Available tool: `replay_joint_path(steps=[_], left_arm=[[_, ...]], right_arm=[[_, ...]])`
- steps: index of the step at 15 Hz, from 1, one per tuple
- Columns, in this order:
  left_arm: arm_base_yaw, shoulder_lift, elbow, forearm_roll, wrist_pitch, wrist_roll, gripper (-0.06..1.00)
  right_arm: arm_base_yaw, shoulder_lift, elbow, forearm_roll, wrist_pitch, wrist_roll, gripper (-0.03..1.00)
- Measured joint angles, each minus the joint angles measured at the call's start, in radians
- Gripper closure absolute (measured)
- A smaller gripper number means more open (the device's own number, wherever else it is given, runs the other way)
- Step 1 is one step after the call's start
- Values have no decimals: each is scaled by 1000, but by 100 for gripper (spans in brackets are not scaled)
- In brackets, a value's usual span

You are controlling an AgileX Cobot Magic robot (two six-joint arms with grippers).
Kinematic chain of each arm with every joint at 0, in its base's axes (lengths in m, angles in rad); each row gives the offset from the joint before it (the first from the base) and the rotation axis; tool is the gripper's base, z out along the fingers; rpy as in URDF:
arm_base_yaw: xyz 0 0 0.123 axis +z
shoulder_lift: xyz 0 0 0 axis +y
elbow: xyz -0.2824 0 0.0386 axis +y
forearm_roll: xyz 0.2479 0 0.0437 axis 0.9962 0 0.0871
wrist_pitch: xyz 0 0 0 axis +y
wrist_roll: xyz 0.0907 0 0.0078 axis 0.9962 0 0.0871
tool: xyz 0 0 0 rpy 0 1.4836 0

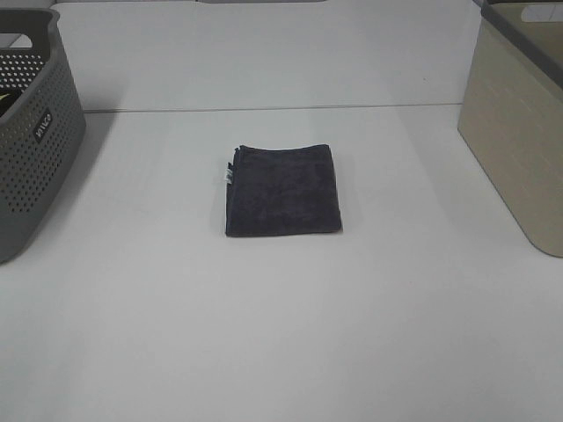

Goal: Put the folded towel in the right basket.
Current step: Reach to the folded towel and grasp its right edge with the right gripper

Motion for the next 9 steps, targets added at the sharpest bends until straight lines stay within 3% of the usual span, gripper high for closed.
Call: replay_joint_path(steps=[9], left_arm=[[0, 0, 0, 0, 0, 0, -3]], right_arm=[[0, 0, 0, 0, 0, -1, 28]])
